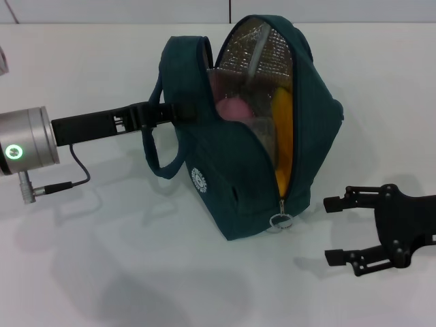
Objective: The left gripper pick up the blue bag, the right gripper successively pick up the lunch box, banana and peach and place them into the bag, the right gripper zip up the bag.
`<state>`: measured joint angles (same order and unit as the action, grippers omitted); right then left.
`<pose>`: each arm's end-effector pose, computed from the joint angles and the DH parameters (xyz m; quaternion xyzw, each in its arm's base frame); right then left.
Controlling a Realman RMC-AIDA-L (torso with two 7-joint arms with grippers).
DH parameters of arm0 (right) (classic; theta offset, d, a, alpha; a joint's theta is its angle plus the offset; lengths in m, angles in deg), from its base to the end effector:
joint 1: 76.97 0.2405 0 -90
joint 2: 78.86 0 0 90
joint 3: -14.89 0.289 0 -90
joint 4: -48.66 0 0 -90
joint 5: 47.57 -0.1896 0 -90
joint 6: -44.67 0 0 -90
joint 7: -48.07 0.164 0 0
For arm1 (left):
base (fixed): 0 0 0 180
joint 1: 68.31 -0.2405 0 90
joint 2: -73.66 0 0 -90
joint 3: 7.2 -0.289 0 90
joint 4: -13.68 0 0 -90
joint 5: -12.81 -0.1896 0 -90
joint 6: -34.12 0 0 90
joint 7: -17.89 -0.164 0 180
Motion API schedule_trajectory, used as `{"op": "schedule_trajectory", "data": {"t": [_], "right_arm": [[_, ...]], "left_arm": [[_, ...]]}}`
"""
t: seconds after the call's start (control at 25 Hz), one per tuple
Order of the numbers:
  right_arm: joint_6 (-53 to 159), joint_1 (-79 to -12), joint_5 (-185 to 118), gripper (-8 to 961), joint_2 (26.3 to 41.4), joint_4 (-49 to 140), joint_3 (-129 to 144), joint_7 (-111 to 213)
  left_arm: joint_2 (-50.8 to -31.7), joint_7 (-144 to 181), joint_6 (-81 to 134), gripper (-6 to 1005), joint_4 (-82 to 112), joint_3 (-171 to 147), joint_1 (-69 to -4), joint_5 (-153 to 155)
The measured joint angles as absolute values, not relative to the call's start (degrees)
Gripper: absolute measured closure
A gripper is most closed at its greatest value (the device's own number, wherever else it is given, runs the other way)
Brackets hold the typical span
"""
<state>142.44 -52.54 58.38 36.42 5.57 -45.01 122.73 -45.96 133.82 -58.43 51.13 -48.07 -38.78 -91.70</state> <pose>0.2654 0.2843 -0.0333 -0.9726 0.1063 0.2063 0.0119 -0.2434 0.3346 -0.0250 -0.8039 -0.4816 -0.3487 0.0164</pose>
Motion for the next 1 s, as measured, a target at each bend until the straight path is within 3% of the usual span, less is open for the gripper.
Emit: {"op": "schedule_trajectory", "data": {"t": [1.0], "right_arm": [[135.45, -46.75, 55.83, 91, 37.1, 21.88, -45.95, 115.55]], "left_arm": [[-45.96, 132.41, -58.43, 952, 49.8, -48.06, -38.52, -90.97]]}}
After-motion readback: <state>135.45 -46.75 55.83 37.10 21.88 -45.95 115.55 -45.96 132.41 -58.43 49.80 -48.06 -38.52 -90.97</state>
